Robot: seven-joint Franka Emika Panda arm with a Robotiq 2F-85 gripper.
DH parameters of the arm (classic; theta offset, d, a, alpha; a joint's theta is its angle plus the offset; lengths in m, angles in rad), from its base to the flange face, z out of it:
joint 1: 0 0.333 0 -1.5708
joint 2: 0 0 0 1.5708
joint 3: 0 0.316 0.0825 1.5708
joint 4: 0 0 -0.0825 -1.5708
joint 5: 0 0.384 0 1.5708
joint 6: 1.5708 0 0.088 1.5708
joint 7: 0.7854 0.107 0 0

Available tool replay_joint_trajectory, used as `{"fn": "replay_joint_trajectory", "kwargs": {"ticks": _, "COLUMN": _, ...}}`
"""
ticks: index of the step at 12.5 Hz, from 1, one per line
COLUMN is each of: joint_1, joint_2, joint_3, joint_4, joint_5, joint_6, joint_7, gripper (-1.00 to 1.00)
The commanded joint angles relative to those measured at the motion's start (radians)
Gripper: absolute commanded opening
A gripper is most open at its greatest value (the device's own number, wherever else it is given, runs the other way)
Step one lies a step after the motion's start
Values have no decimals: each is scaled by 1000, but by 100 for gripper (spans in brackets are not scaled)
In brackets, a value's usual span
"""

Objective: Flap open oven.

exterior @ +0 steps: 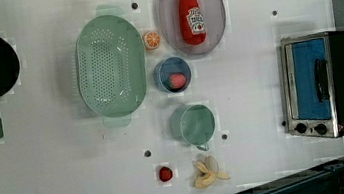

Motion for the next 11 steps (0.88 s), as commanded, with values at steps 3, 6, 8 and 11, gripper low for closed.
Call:
{"fn": "replay_joint_trajectory", "kwargs": {"ticks": 3, "joint_1": -7, "joint_2": 148, "joint_3": -77, "joint_4": -21, "joint_5": 0, "joint_6": 136, "joint_7": -274, "gripper": -65}}
{"fn": "replay_joint_trajectory", "kwargs": {"ticks": 6, "joint_1": -8, "joint_2": 232, "joint_3": -112, "joint_4": -21, "joint_5": 0, "joint_6": 244, "joint_7": -292, "gripper": -65}}
{"fn": "replay_joint_trajectory", "kwargs": {"ticks": 8, "joint_1": -9, "joint_2": 280, "joint_3": -127, "joint_4": -21, "joint_5": 0, "joint_6": 301, "joint_7": -292, "gripper": -65}}
{"fn": "replay_joint_trajectory", "kwargs": {"ticks": 11, "joint_1": -10, "joint_2": 349, "joint_3": -131, "joint_4": -22, "joint_5": 0, "joint_6": 339, "joint_7": -292, "gripper": -65}}
